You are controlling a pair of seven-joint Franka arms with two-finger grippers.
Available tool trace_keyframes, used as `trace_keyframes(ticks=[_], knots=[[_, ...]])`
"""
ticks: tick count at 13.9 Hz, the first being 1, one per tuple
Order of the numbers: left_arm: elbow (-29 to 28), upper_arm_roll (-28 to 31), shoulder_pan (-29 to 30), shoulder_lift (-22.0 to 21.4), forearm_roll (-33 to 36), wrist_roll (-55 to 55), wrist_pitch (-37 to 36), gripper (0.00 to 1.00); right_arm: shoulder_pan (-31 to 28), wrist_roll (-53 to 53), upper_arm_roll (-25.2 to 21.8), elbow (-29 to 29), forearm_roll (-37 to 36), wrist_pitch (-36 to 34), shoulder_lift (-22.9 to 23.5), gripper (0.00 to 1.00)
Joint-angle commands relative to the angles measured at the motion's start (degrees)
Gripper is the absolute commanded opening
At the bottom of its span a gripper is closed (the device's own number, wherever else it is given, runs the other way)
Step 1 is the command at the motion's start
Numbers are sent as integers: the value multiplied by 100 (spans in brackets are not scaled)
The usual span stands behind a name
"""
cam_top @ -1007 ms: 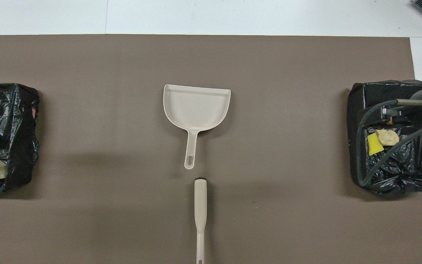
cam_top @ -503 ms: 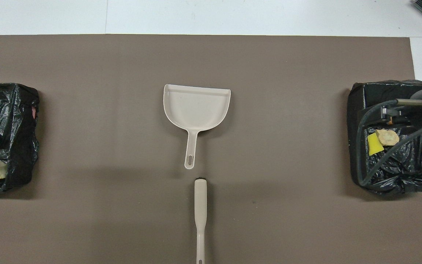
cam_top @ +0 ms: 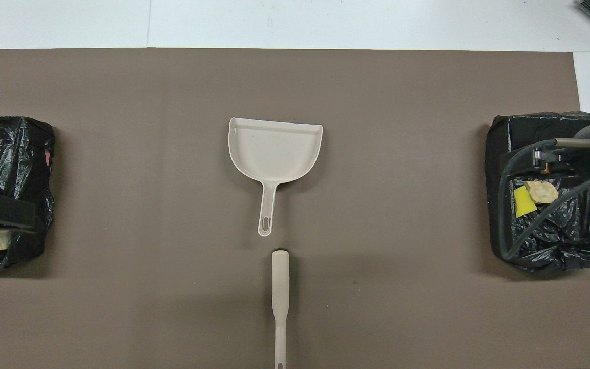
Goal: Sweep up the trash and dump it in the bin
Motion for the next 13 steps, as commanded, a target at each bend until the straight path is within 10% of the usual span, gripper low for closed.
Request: trace_keyframes(ticks=[1,13], knots=[[-141,97,56,-136,-125,18,139,100,-50,-84,10,-164,103,168,-116,100],[-158,316,241,-21,-441,449,719,100,-68,-93,10,-164,103,177,-107,100]])
